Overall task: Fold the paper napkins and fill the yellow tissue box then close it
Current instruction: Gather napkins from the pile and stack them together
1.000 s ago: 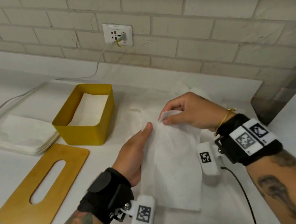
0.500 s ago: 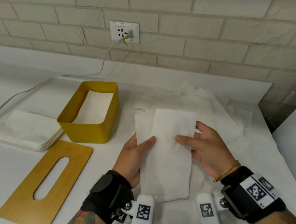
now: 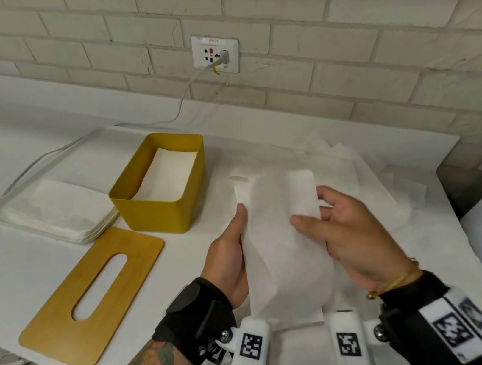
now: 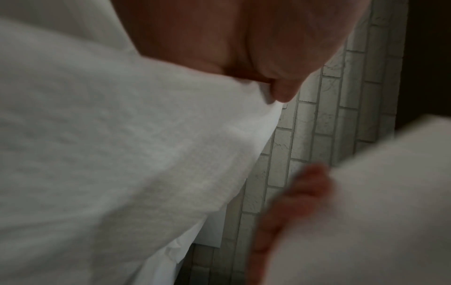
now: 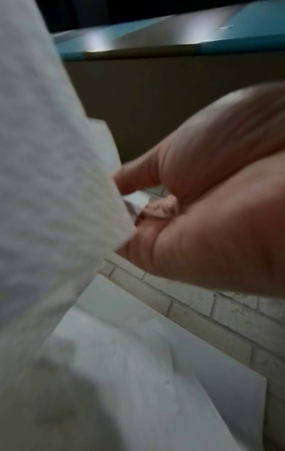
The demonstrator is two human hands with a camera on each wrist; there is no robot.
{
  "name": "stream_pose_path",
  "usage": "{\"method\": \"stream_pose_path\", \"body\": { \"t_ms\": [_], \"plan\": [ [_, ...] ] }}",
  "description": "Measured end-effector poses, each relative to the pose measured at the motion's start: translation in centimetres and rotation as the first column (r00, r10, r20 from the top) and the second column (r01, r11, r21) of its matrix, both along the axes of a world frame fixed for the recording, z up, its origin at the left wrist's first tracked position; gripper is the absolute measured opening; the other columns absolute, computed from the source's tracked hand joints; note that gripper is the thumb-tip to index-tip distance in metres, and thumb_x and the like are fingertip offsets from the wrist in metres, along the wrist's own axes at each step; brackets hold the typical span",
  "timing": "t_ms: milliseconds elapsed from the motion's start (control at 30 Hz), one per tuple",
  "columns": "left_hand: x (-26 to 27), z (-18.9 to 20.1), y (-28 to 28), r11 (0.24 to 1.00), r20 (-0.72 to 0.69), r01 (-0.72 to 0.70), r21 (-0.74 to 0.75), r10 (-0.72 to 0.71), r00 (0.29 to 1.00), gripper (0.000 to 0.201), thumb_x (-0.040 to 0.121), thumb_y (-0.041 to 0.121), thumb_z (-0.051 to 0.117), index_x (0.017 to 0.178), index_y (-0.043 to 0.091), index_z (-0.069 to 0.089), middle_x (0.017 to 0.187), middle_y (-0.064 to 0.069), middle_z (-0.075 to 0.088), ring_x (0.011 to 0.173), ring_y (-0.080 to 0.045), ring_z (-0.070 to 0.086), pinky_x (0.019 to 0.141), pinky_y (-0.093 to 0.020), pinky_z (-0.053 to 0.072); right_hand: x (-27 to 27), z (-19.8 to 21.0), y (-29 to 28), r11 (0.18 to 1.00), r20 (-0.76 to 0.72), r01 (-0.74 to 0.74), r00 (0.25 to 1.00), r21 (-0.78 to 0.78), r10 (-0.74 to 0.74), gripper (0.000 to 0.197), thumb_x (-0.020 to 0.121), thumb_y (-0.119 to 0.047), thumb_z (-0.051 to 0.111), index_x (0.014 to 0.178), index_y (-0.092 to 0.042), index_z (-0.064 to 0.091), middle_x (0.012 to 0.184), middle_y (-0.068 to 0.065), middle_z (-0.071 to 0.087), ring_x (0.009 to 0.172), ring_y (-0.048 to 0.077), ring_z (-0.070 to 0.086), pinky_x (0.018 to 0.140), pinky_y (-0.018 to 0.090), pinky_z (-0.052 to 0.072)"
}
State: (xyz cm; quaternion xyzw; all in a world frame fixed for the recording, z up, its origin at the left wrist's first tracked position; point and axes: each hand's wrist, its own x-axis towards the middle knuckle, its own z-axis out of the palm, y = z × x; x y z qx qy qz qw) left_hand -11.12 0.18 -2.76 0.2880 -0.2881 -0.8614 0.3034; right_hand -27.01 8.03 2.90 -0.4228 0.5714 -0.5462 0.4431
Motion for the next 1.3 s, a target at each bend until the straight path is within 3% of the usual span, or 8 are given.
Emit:
{"method": "stream_pose_path", "body": {
  "t_ms": [300,500,700,833,1033,1100,1233,1300],
  "plan": [
    [0.3,0.1,0.2,0.999,0.051,-0.010,-0.047,0.012,0.999,0.071,0.099,0.067,0.031,0.142,0.015,0.055,0.133,-0.016,0.066,0.125,-0.033,0.063,0.113,-0.053,0.042,0.0,-3.1,-1.4,0.989,-0.085,0.092,0.993,0.120,-0.082,0.031,0.091,-0.009,0.072,0.118,-0.017,0.063,0.097,0.006,0.079,0.093,0.026,0.076,0.094,0.056,0.056],
    [0.3,0.6,0.5,0.996,0.062,0.008,-0.091,-0.003,0.998,0.056,0.102,0.053,0.040,0.133,0.011,0.061,0.124,-0.015,0.072,0.115,-0.030,0.069,0.098,-0.044,0.054,0.0,-3.4,-1.7,0.985,-0.096,0.120,0.989,0.120,-0.109,0.031,0.090,-0.013,0.074,0.118,-0.020,0.062,0.097,0.005,0.079,0.093,0.026,0.076,0.093,0.055,0.057],
    [0.2,0.4,0.4,0.995,0.065,0.042,-0.090,-0.036,0.997,0.054,0.105,0.046,0.042,0.139,0.006,0.057,0.132,-0.019,0.066,0.124,-0.035,0.063,0.114,-0.053,0.041,0.0,-3.6,-1.9,0.983,-0.094,0.133,0.988,0.127,-0.121,0.034,0.089,-0.015,0.075,0.120,-0.021,0.060,0.096,0.004,0.079,0.091,0.023,0.076,0.092,0.054,0.058],
    [0.1,0.2,0.3,0.989,0.082,0.038,-0.142,-0.027,0.996,0.049,0.107,0.041,0.040,0.138,0.006,0.056,0.130,-0.018,0.067,0.122,-0.035,0.064,0.111,-0.052,0.044,0.2,-3.9,-1.9,0.980,-0.073,0.152,0.987,0.126,-0.144,0.036,0.087,-0.014,0.078,0.117,-0.020,0.061,0.096,0.004,0.079,0.090,0.022,0.076,0.090,0.053,0.059],
    [0.5,1.0,-0.5,0.982,0.120,0.007,-0.186,0.015,0.993,0.050,0.107,0.044,0.039,0.135,0.008,0.057,0.125,-0.017,0.070,0.117,-0.034,0.068,0.102,-0.050,0.051,1.4,-5.7,-1.1,0.975,-0.102,0.107,0.991,0.194,-0.088,0.063,0.064,-0.020,0.095,0.116,-0.026,0.058,0.106,-0.003,0.076,0.097,0.015,0.074,0.089,0.043,0.060],
    [0.7,1.4,-0.9,0.978,0.130,-0.033,-0.208,0.061,0.990,0.049,0.107,0.043,0.039,0.135,0.008,0.058,0.124,-0.015,0.071,0.116,-0.031,0.068,0.103,-0.050,0.051,1.7,-6.8,-0.5,0.967,-0.114,0.099,0.991,0.235,-0.074,0.062,0.065,-0.017,0.095,0.114,-0.025,0.058,0.105,-0.003,0.076,0.095,0.014,0.074,0.086,0.040,0.061],
    [1.4,2.2,-1.6,0.962,0.144,-0.120,-0.244,0.159,0.977,0.042,0.106,0.042,0.041,0.129,0.014,0.063,0.120,-0.007,0.074,0.116,-0.023,0.069,0.111,-0.049,0.045,1.5,-7.9,1.2,0.932,-0.031,-0.035,0.998,0.362,0.049,0.053,0.074,-0.004,0.087,0.115,-0.012,0.055,0.094,0.014,0.077,0.077,0.025,0.075,0.067,0.036,0.058],
    [1.7,2.5,-1.7,0.961,0.138,-0.149,-0.232,0.184,0.973,0.041,0.106,0.041,0.043,0.130,0.014,0.063,0.121,-0.006,0.074,0.118,-0.023,0.068,0.112,-0.050,0.044,0.6,-7.3,1.7,0.932,-0.084,-0.048,0.993,0.358,0.083,0.055,0.071,-0.016,0.091,0.114,-0.015,0.057,0.093,0.011,0.076,0.080,0.024,0.073,0.068,0.035,0.058]
  ]
}}
